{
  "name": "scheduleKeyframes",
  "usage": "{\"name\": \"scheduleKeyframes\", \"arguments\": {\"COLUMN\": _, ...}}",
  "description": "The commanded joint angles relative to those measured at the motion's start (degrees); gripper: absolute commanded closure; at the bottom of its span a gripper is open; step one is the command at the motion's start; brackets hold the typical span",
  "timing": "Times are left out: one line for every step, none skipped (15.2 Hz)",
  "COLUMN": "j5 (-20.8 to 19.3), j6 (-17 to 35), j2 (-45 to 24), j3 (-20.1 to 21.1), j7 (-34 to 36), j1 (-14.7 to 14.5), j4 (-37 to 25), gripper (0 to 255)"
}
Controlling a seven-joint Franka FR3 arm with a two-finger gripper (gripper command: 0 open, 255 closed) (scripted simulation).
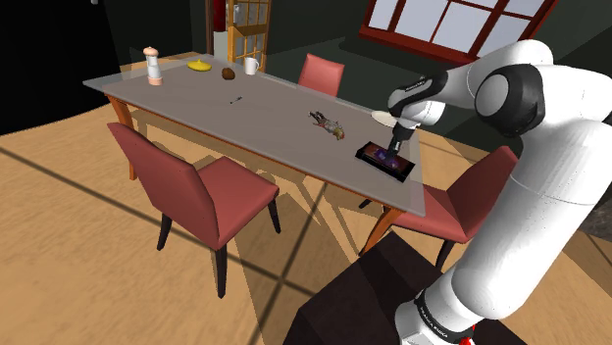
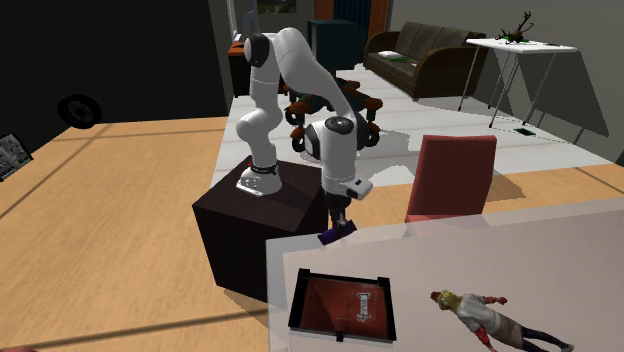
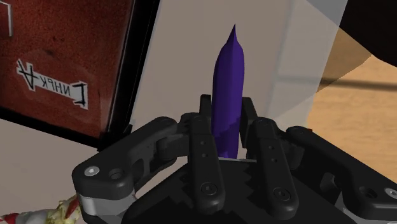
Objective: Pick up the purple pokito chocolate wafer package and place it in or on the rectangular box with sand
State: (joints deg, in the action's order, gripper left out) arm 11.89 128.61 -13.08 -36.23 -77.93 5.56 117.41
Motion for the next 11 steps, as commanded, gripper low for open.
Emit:
{"name": "scheduleKeyframes", "arguments": {"j5": -0.8, "j6": -1.3, "j2": 0.9, "j3": -0.3, "j7": 0.6, "j1": -0.2, "j4": -0.6, "gripper": 255}}
{"name": "scheduleKeyframes", "arguments": {"j5": -1.2, "j6": -2.0, "j2": 1.4, "j3": -0.4, "j7": 0.8, "j1": -0.3, "j4": -0.9, "gripper": 255}}
{"name": "scheduleKeyframes", "arguments": {"j5": -1.6, "j6": -2.6, "j2": 1.8, "j3": -0.5, "j7": 1.1, "j1": -0.4, "j4": -1.2, "gripper": 255}}
{"name": "scheduleKeyframes", "arguments": {"j5": -2.0, "j6": -3.3, "j2": 2.2, "j3": -0.6, "j7": 1.4, "j1": -0.5, "j4": -1.5, "gripper": 255}}
{"name": "scheduleKeyframes", "arguments": {"j5": -2.4, "j6": -4.0, "j2": 2.7, "j3": -0.7, "j7": 1.7, "j1": -0.6, "j4": -1.9, "gripper": 255}}
{"name": "scheduleKeyframes", "arguments": {"j5": -2.4, "j6": -4.0, "j2": 2.7, "j3": -0.7, "j7": 1.7, "j1": -0.6, "j4": -1.9, "gripper": 255}}
{"name": "scheduleKeyframes", "arguments": {"j5": -0.9, "j6": -5.0, "j2": 0.4, "j3": -0.7, "j7": 0.1, "j1": 0.5, "j4": -4.6, "gripper": 255}}
{"name": "scheduleKeyframes", "arguments": {"j5": 0.6, "j6": -6.1, "j2": -1.9, "j3": -0.6, "j7": -1.3, "j1": 1.6, "j4": -7.4, "gripper": 255}}
{"name": "scheduleKeyframes", "arguments": {"j5": 1.9, "j6": -7.3, "j2": -4.1, "j3": -0.4, "j7": -2.6, "j1": 2.9, "j4": -10.4, "gripper": 255}}
{"name": "scheduleKeyframes", "arguments": {"j5": 3.2, "j6": -8.5, "j2": -6.4, "j3": -0.2, "j7": -3.7, "j1": 4.3, "j4": -13.4, "gripper": 255}}
{"name": "scheduleKeyframes", "arguments": {"j5": 4.4, "j6": -9.8, "j2": -8.6, "j3": 0.1, "j7": -4.8, "j1": 5.7, "j4": -16.5, "gripper": 255}}
